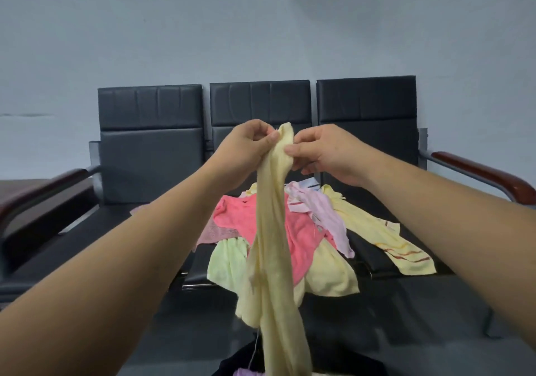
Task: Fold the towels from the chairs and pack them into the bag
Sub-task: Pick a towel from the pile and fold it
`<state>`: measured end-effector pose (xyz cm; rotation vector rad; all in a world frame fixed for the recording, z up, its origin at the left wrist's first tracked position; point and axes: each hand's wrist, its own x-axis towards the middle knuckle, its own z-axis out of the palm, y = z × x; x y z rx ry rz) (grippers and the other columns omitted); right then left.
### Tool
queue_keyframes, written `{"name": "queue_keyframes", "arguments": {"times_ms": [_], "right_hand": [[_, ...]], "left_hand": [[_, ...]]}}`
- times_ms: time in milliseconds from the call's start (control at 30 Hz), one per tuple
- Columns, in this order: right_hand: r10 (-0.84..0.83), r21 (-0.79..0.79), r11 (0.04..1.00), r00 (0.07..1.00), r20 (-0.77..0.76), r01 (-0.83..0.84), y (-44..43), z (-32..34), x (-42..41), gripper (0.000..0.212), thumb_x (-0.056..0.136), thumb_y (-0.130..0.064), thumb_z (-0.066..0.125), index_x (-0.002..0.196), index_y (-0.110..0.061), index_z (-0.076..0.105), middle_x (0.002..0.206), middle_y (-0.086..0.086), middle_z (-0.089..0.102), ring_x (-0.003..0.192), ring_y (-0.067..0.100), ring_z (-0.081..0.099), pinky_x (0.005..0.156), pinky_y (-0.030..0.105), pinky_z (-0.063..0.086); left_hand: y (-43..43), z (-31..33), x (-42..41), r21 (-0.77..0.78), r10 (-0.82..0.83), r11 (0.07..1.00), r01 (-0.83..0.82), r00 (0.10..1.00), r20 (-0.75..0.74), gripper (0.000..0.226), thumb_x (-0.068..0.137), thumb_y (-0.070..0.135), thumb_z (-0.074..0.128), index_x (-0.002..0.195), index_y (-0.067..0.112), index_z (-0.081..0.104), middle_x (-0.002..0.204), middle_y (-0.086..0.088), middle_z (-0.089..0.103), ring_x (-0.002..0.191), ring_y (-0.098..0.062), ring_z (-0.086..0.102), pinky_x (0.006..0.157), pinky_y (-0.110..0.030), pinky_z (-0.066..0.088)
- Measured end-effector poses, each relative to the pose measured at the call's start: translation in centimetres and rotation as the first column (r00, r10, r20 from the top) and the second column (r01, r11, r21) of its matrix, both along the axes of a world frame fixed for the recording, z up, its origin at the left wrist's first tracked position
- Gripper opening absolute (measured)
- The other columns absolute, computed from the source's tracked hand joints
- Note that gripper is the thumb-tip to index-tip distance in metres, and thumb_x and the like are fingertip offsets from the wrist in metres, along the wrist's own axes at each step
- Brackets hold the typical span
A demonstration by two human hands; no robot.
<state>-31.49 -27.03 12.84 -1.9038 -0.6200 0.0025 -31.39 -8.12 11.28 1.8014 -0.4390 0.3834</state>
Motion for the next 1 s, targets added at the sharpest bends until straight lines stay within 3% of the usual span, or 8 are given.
{"name": "queue_keyframes", "arguments": {"times_ms": [100, 200, 367, 500, 667, 833, 933, 1000], "right_hand": [[0.028, 0.148, 0.989, 0.997, -0.071, -0.017, -0.1, 0.3, -0.6, 0.024, 0.106, -0.018, 0.053, 0.09, -0.001, 0.061, 0.091, 0.017, 0.074, 0.088, 0.027, 0.076, 0.085, 0.04, 0.06], [0.039, 0.197, 0.98, 0.995, -0.088, -0.021, -0.6, 0.3, -0.8, 0.028, 0.109, -0.024, 0.049, 0.088, -0.007, 0.056, 0.096, 0.019, 0.077, 0.094, 0.032, 0.077, 0.086, 0.045, 0.062], [0.099, -0.111, 0.987, 0.983, -0.156, -0.117, -0.1, -3.3, -0.9, 0.032, 0.093, -0.03, 0.073, 0.119, -0.011, 0.068, 0.117, 0.008, 0.075, 0.108, 0.026, 0.073, 0.099, 0.045, 0.056], [0.077, -0.218, 0.971, 0.992, -0.1, -0.097, 2.0, -7.0, -1.5, 0.026, 0.092, -0.026, 0.076, 0.116, -0.016, 0.073, 0.111, 0.003, 0.077, 0.106, 0.019, 0.072, 0.099, 0.041, 0.057], [0.095, -0.163, 0.981, 0.993, -0.072, -0.106, 2.0, -8.1, -0.7, 0.018, 0.096, -0.024, 0.07, 0.109, -0.011, 0.073, 0.105, 0.009, 0.076, 0.087, 0.01, 0.071, 0.076, 0.024, 0.058], [0.064, -0.68, 0.728, 0.996, -0.057, -0.085, -0.4, -10.6, 0.3, 0.014, 0.095, -0.023, 0.07, 0.087, -0.013, 0.065, 0.073, -0.004, 0.059, 0.066, 0.011, 0.058, 0.05, 0.012, 0.04], [-0.085, -0.695, 0.719, 0.995, -0.049, 0.027, -3.4, -12.0, 2.0, 0.038, 0.093, -0.022, 0.071, 0.063, -0.017, 0.047, 0.057, -0.008, 0.046, 0.054, 0.008, 0.045, 0.047, 0.017, 0.032], [-0.188, -0.658, 0.736, 0.982, 0.028, 0.16, -5.1, -12.4, 3.1, 0.039, 0.09, -0.026, 0.073, 0.063, -0.012, 0.048, 0.063, -0.003, 0.039, 0.058, 0.014, 0.038, 0.052, 0.027, 0.028]], "left_hand": [[0.0, -0.8, -1.1, 0.105, -0.007, 0.994, 0.008, 1.0, -0.013, 0.034, 0.083, 0.049, 0.078, 0.093, 0.019, 0.065, 0.076, 0.007, 0.063, 0.067, -0.009, 0.055, 0.062, -0.026, 0.044], [0.1, -2.0, -1.8, 0.145, 0.018, 0.989, -0.019, 1.0, 0.007, 0.02, 0.094, 0.033, 0.072, 0.088, 0.016, 0.066, 0.065, 0.012, 0.057, 0.058, -0.004, 0.05, 0.055, -0.019, 0.04], [-0.1, -2.7, -2.4, 0.01, 0.024, 1.0, -0.024, 0.999, -0.048, 0.024, 0.102, 0.021, 0.061, 0.079, 0.015, 0.06, 0.053, 0.012, 0.054, 0.045, -0.003, 0.047, 0.045, -0.017, 0.037], [-0.7, -1.9, -2.7, 0.008, -0.036, 0.999, 0.036, 0.999, -0.023, 0.024, 0.104, 0.021, 0.056, 0.081, 0.016, 0.06, 0.057, 0.011, 0.054, 0.048, -0.004, 0.046, 0.047, -0.019, 0.039], [0.5, -1.5, -2.7, 0.072, 0.035, 0.997, -0.035, 0.999, -0.01, 0.023, 0.105, 0.025, 0.056, 0.084, 0.017, 0.06, 0.062, 0.006, 0.053, 0.05, -0.009, 0.046, 0.049, -0.023, 0.037], [1.6, -1.7, -1.9, 0.122, 0.222, 0.966, -0.229, 0.973, 0.067, 0.025, 0.105, 0.025, 0.054, 0.082, 0.02, 0.061, 0.065, 0.012, 0.052, 0.052, -0.002, 0.042, 0.054, -0.02, 0.035], [3.0, -1.6, -1.3, 0.33, 0.29, 0.891, -0.31, 0.951, 0.11, 0.02, 0.098, 0.035, 0.065, 0.088, 0.019, 0.062, 0.071, 0.011, 0.054, 0.06, -0.005, 0.047, 0.059, -0.025, 0.037], [4.2, -1.9, -1.2, 0.585, 0.305, 0.748, -0.313, 0.945, 0.116, 0.028, 0.087, 0.041, 0.077, 0.099, 0.02, 0.065, 0.083, 0.011, 0.058, 0.074, -0.008, 0.054, 0.064, -0.027, 0.039]]}}
